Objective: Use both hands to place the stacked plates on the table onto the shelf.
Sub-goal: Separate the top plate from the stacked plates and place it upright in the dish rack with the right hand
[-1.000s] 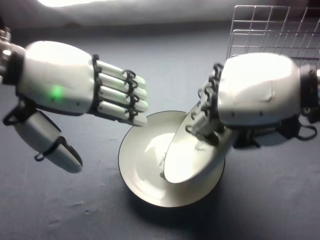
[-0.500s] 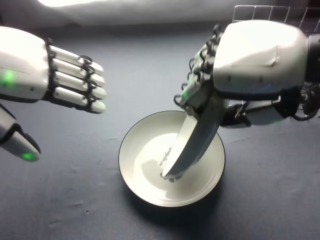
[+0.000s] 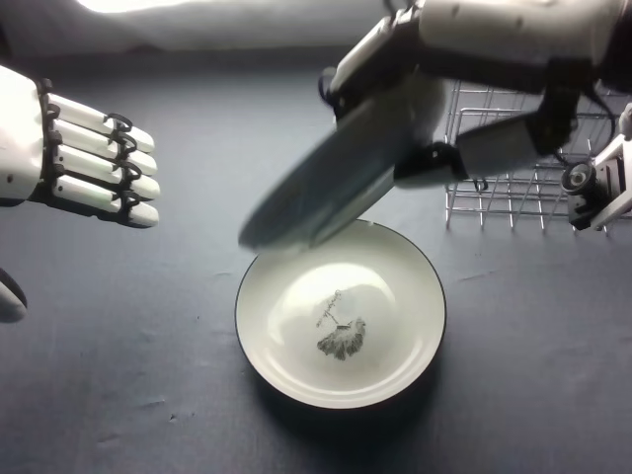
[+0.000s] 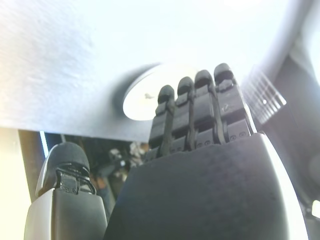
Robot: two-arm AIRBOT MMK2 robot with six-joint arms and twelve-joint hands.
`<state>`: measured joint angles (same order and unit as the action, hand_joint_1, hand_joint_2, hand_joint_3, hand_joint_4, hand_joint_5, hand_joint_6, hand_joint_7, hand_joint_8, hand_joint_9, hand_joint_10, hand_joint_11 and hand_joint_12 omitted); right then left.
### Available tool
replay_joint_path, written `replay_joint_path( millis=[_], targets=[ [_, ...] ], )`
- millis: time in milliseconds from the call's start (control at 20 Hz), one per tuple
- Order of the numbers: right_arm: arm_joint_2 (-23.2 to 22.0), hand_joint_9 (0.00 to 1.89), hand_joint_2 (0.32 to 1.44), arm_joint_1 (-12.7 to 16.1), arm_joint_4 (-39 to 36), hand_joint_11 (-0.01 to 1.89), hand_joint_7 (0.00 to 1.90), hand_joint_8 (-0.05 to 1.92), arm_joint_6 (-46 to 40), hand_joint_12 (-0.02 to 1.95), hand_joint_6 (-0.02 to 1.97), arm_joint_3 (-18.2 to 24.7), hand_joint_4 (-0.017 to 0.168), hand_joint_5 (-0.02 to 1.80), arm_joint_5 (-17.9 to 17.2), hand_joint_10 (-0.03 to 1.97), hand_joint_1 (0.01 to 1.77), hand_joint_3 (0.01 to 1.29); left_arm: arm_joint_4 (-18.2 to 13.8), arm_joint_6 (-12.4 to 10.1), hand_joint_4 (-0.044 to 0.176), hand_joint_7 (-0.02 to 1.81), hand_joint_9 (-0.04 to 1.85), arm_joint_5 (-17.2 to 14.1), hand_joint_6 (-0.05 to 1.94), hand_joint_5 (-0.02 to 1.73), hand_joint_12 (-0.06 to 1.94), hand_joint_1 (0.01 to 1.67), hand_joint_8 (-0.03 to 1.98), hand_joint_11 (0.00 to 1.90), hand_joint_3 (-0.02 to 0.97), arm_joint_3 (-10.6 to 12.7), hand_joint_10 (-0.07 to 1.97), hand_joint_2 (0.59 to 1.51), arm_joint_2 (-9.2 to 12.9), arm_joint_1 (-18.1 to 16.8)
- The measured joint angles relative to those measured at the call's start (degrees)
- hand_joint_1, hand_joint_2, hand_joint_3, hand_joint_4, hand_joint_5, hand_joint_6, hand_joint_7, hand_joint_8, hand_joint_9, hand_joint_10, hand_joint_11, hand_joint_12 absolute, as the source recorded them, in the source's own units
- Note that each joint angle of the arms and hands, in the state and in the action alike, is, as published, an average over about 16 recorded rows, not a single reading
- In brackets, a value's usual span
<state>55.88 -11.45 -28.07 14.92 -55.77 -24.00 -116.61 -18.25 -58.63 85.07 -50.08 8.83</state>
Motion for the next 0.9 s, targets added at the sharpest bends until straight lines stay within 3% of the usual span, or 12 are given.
replay_joint_path(
  millis=[450, 900],
  targets=[
    [0.0, 0.99, 1.0, 3.2, 21.7, 0.85, 1.01, 0.9, -0.1, 1.42, 1.04, 0.1, -0.003, 0.88, 5.9, 1.14, 1.37, 0.01, -0.7, 0.1, 0.0, 0.07, 0.04, -0.6, 0.02, 0.09, 0.02, 0.01, 0.01, 0.04, 0.017, 0.0, 0.01, 1.107, 0.6, 0.1],
    [-0.1, 0.98, 0.99, 4.6, 31.2, 0.85, 1.02, 0.83, -0.1, 1.42, 1.0, -2.0, -0.003, 0.9, 7.6, 1.14, 1.38, 0.01, 1.3, 1.0, 0.0, 0.06, 0.03, 0.5, 0.02, 0.08, 0.02, 0.01, 0.01, 0.03, 0.017, -1.8, 0.01, 1.108, -0.6, 1.2]
  ],
)
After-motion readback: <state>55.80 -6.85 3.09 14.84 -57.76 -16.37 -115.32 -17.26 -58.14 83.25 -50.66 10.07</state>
